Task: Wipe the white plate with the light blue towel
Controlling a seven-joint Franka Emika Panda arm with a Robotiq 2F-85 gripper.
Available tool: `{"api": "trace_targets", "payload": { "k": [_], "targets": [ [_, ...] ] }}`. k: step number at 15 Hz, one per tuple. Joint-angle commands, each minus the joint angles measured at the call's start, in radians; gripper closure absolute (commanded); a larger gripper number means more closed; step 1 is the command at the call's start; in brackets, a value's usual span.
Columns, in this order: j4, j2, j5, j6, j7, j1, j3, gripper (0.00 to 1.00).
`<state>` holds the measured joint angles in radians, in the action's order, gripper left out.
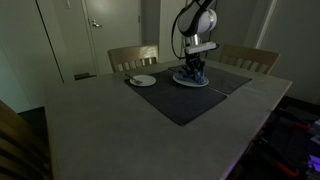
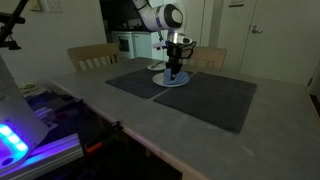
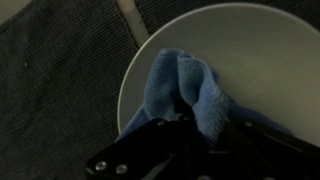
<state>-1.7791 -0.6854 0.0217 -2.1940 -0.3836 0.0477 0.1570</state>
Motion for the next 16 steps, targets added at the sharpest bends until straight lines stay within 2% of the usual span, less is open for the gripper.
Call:
{"api": "trace_targets", "payload": {
  "k": [1, 3, 6, 10, 16],
  "targets": [
    [0.025, -0.015, -0.054, 0.138, 0.121, -0.049, -0.073, 0.98],
    [0.042, -0.025, -0.08, 0.19, 0.182, -0.064, -0.103, 0.98],
    [0.032, -0.011, -0.109, 0.156, 0.214, -0.062, -0.125, 0.98],
    [0.037, 0.024, -0.09, 0.132, 0.233, -0.024, -0.149, 0.98],
    [0.123, 0.02, -0.099, 0.144, 0.295, 0.022, -0.223, 0.98]
  ]
}}
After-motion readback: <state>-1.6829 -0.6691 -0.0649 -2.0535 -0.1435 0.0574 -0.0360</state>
